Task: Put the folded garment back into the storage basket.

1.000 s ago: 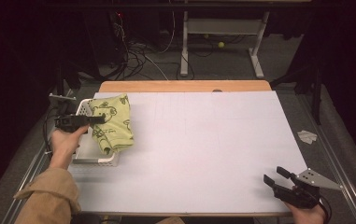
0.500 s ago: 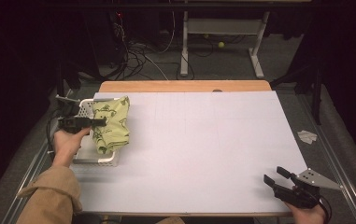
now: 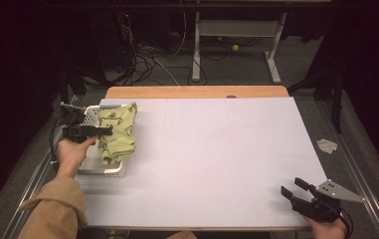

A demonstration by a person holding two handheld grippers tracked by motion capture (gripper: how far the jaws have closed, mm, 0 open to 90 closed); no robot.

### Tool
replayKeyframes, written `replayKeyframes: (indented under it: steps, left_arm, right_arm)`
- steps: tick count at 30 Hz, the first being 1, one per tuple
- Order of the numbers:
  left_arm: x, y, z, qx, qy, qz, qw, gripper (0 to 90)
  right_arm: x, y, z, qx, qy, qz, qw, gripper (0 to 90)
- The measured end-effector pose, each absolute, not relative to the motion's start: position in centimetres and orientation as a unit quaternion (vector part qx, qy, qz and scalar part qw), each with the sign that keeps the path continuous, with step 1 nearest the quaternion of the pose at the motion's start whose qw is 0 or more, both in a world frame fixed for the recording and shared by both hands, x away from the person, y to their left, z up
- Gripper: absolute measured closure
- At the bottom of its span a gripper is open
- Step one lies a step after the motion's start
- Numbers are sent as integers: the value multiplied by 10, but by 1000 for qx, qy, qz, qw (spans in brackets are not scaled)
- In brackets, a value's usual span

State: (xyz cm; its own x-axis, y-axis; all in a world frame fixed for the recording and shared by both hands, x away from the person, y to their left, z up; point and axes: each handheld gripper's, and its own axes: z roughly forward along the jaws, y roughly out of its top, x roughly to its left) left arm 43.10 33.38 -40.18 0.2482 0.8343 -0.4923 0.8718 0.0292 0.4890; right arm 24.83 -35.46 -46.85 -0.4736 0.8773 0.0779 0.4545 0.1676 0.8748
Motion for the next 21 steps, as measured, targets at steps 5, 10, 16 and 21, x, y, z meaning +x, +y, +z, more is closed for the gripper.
replayKeyframes:
  steps: [5,10,16,21]
  left_arm:
    - [431,334,-403,696,613,-24,374,581]
    - [431,336,-403,696,614,-23,372,581]
    - [431,337,-407,697,618,-18,363,581]
    - [430,339,-411,692,621,-22,368,581]
  right_arm:
    - [248,-354,-468,457,727,456,232,361]
    - [248,-354,-468,457,727,456,232,361]
    - [248,-354,-468,457,727,456,232,361]
    - [248,-354,-468,457,728,455,232,361]
